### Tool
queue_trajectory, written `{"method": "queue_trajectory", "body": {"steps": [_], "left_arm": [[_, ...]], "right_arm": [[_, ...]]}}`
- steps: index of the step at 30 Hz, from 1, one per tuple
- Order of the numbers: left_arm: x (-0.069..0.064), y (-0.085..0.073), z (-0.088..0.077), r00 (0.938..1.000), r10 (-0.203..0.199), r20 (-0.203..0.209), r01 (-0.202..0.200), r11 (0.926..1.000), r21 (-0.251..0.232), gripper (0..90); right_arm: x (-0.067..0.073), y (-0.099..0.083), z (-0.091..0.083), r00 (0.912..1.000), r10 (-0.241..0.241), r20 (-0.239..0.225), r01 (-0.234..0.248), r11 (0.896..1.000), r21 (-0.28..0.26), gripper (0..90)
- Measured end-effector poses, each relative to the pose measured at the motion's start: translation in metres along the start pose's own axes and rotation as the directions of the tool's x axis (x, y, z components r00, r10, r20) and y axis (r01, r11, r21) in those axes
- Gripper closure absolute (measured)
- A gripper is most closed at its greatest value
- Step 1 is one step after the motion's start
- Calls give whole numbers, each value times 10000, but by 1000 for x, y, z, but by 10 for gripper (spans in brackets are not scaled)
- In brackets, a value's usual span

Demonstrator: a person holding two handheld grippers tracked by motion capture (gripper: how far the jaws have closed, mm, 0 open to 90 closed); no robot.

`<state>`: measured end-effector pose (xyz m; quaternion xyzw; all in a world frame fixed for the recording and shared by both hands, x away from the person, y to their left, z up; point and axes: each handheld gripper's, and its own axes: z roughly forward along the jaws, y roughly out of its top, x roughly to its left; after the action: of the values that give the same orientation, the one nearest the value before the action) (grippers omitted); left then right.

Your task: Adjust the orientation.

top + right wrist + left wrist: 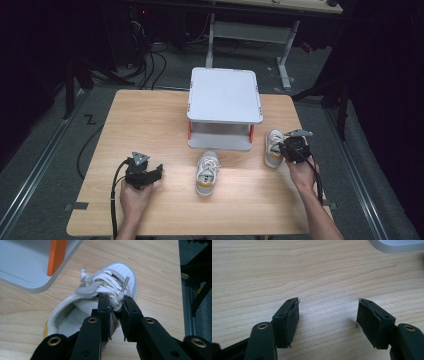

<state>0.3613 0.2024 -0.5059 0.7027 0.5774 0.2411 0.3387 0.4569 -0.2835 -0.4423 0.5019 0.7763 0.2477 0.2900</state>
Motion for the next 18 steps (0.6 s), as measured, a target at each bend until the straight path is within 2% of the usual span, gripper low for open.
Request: {"method": "queue_trajectory", "body": {"steps": [4,8,14,18], "left_arm": [[0,0,0,10000,1,7,-1,10000,-3,343],[0,0,0,10000,-8,9,8,10000,-6,342],[0,0,0,10000,-23,31,23,10000,-24,341],[-1,0,0,9999,113,-70,-113,9999,28,341]], "right_arm": [[-1,0,-1,10000,30,71,-29,10000,-63,803],[0,-2,-12,9999,58,-128,-62,9994,-328,808],[16,-10,-36,9979,-487,-422,458,9967,-673,808],[32,-18,-57,9932,-876,-771,797,9918,-1002,807]]}}
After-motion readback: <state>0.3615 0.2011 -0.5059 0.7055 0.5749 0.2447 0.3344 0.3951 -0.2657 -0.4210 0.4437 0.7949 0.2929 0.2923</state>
